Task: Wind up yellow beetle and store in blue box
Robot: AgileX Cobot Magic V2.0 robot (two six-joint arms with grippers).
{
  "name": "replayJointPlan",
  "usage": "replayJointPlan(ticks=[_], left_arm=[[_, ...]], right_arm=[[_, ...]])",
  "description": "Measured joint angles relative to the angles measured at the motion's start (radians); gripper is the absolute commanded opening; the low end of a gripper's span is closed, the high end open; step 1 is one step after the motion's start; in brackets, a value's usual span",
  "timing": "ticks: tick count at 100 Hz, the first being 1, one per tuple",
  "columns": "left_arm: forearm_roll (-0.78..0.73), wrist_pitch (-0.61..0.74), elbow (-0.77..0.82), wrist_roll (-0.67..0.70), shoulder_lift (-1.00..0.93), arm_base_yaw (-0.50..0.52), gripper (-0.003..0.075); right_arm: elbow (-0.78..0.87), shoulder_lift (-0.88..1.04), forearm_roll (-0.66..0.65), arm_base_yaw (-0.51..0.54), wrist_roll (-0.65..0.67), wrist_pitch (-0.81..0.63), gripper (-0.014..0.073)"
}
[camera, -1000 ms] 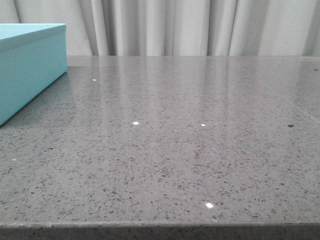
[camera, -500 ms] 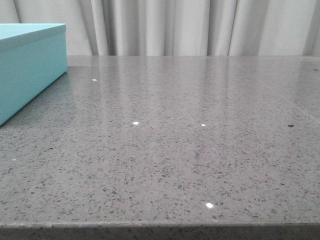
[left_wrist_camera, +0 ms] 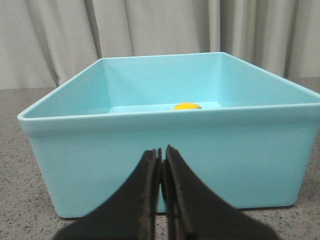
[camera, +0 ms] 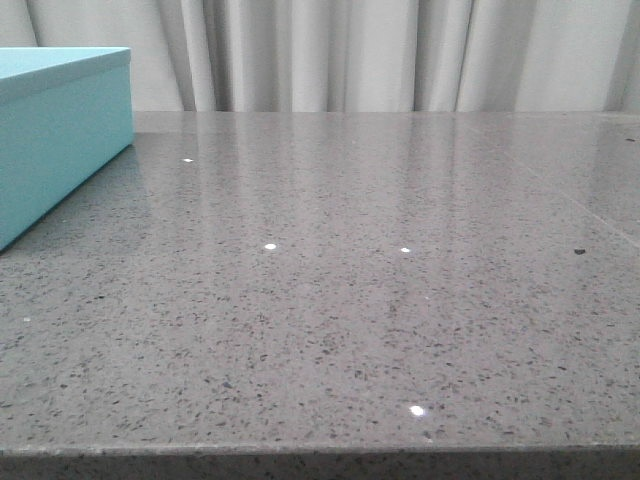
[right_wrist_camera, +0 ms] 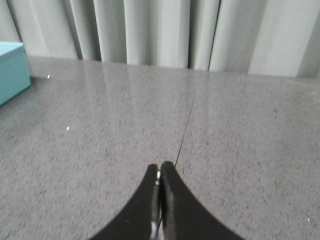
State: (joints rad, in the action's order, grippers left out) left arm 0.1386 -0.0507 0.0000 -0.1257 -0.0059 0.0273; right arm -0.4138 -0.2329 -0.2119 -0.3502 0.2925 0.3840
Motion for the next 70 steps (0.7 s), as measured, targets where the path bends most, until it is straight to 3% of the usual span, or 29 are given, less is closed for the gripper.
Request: replayJointPlan(ticks=[9, 33, 70], left_arm=[[0.0, 0.0, 0.0, 0.0, 0.0, 0.0, -0.0019], [0.0, 0.0, 0.0, 0.0, 0.0, 0.0, -0.0019], [0.0, 0.0, 0.0, 0.002, 0.0, 0.0, -0.0019]], right_arm=[[0.045, 0.0, 0.043, 0.057, -0.019, -0.099, -0.0067], [0.187, 0.044, 0.196, 0.187, -0.225, -0.283, -0.0067], [0.414, 0.196, 0.212, 0.33, -0.249, -0.395, -0.0067]])
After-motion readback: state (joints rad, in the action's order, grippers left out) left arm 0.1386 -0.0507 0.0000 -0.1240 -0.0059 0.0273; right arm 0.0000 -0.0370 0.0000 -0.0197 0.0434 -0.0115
